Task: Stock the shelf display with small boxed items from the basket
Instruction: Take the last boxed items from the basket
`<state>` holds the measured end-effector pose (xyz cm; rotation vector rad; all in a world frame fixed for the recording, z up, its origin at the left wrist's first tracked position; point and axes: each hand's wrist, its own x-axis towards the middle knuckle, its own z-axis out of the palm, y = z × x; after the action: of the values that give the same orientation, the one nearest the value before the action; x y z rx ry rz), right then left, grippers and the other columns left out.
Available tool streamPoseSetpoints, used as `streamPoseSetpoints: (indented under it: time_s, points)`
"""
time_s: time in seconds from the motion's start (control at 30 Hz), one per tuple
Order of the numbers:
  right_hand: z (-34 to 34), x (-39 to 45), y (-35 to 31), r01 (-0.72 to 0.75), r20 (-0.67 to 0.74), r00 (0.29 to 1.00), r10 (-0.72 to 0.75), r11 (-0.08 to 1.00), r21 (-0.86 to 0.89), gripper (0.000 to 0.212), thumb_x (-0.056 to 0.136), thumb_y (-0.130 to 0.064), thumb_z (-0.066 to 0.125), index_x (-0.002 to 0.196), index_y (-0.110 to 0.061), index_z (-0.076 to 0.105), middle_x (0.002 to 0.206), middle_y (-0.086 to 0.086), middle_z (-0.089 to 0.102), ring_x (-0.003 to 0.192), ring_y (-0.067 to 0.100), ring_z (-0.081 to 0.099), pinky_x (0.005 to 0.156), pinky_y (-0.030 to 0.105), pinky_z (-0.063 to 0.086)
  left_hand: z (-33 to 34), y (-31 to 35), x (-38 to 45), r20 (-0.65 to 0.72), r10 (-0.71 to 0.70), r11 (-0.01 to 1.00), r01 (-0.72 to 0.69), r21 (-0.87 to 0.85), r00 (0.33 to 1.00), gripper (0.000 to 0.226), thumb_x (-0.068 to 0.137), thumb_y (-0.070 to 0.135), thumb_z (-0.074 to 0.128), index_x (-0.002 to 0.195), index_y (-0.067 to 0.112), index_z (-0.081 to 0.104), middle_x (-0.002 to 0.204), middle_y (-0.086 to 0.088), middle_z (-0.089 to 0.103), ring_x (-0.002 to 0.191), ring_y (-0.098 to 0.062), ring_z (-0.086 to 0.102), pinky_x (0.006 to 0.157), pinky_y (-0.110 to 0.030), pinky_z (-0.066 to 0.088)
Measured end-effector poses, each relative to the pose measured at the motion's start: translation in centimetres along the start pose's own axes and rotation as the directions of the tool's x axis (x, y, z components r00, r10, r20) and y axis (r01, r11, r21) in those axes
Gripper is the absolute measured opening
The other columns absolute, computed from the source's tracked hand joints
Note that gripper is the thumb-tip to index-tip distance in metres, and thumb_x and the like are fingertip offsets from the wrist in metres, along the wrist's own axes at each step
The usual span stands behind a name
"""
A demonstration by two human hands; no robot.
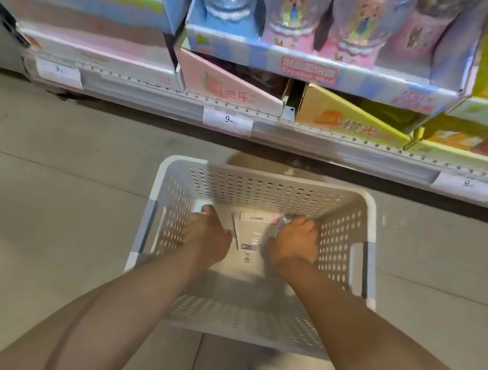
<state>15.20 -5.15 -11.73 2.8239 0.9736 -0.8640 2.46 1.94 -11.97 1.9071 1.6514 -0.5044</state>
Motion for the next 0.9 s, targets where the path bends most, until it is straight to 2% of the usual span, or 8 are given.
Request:
streamPoseSetpoints:
  time_s: [0.17,0.23,0.37,0.47,0.63,0.7,0.8,0.9]
  points:
    - [0.5,0.3,0.0,0.069,-0.001,0.998,-0.070,0.990,-0.123,0.045,0.093,-0.022,0.034,0.127,0.008,0.026,0.127,0.025,0.040,0.116,0.034,0.042,0.101,0.037,0.035,0.9,-0.1,0.9,-0.029,0.003,0.999,-0.002,0.043,1.000,0.068,0.088,0.029,0.052,0.139,0.000,0.016,0.132,-0.025,0.041,0.119,-0.039,0.048,0.094,-0.044,0.046]
    - [0.9,0.3,0.0,0.123,0.021,0.992,-0.121,0.972,-0.200,0.042,0.092,-0.014,0.033,0.126,0.009,0.027,0.124,0.024,0.043,0.113,0.033,0.044,0.098,0.036,0.038,1.5,0.0,1.0,-0.044,0.008,0.999,-0.006,0.039,0.999,0.061,0.085,0.022,0.055,0.133,0.001,0.023,0.128,-0.021,0.044,0.117,-0.036,0.048,0.092,-0.042,0.045]
    - [1.6,0.3,-0.5,0.101,0.011,0.995,-0.101,0.975,-0.197,0.041,0.093,-0.021,0.032,0.125,0.005,0.027,0.124,0.021,0.043,0.112,0.030,0.046,0.091,0.033,0.042,1.9,0.1,0.6,-0.003,-0.002,0.982,0.002,0.189,1.000,0.055,0.084,0.017,0.057,0.127,-0.002,0.028,0.129,-0.017,0.039,0.118,-0.031,0.044,0.092,-0.037,0.045]
    - [2.5,0.1,-0.6,0.120,-0.015,0.992,-0.126,0.972,-0.200,0.039,0.093,-0.020,0.032,0.123,0.004,0.028,0.121,0.020,0.044,0.107,0.031,0.047,0.084,0.035,0.047,2.5,-0.3,1.2,-0.058,0.093,0.956,-0.073,0.284,0.994,0.047,0.082,0.008,0.050,0.121,-0.008,0.031,0.123,-0.018,0.043,0.107,-0.029,0.049,0.083,-0.031,0.046]
    - [3.0,0.3,0.6,0.309,0.015,0.947,-0.321,0.897,-0.315,0.042,0.086,-0.001,0.031,0.126,0.008,0.023,0.122,0.026,0.042,0.102,0.035,0.047,0.071,0.034,0.044,1.1,-0.6,1.2,-0.098,0.042,0.996,-0.049,-0.071,0.994,0.026,0.089,0.005,0.042,0.114,-0.002,0.043,0.115,-0.019,0.055,0.102,-0.036,0.059,0.079,-0.038,0.048]
    - [2.0,0.4,1.0,0.394,0.018,0.914,-0.405,0.877,-0.275,0.045,0.085,0.006,0.032,0.129,0.011,0.022,0.122,0.027,0.043,0.100,0.036,0.053,0.074,0.036,0.049,0.7,-0.2,0.8,-0.107,-0.001,0.983,-0.018,-0.184,0.994,0.020,0.091,0.019,0.043,0.098,0.003,0.052,0.106,-0.016,0.063,0.090,-0.035,0.061,0.071,-0.032,0.045]
    - [0.6,0.5,0.8,0.451,0.057,0.892,-0.449,0.873,-0.188,0.040,0.090,0.003,0.031,0.129,0.005,0.027,0.125,0.024,0.048,0.100,0.037,0.060,0.076,0.041,0.050,0.9,0.8,0.6,-0.040,-0.044,0.925,0.026,-0.378,0.998,0.031,0.083,0.037,0.052,0.072,0.008,0.055,0.078,-0.009,0.065,0.071,-0.028,0.058,0.061,-0.025,0.040]
    - [1.0,0.8,0.0,0.549,0.076,0.834,-0.546,0.812,-0.198,0.036,0.093,-0.008,0.034,0.129,-0.003,0.031,0.117,0.020,0.058,0.097,0.038,0.062,0.066,0.038,0.045,1.5,1.7,0.8,0.011,-0.023,0.917,0.025,-0.397,1.000,0.039,0.077,0.036,0.066,0.099,0.005,0.060,0.099,-0.011,0.067,0.093,-0.029,0.063,0.070,-0.025,0.042]
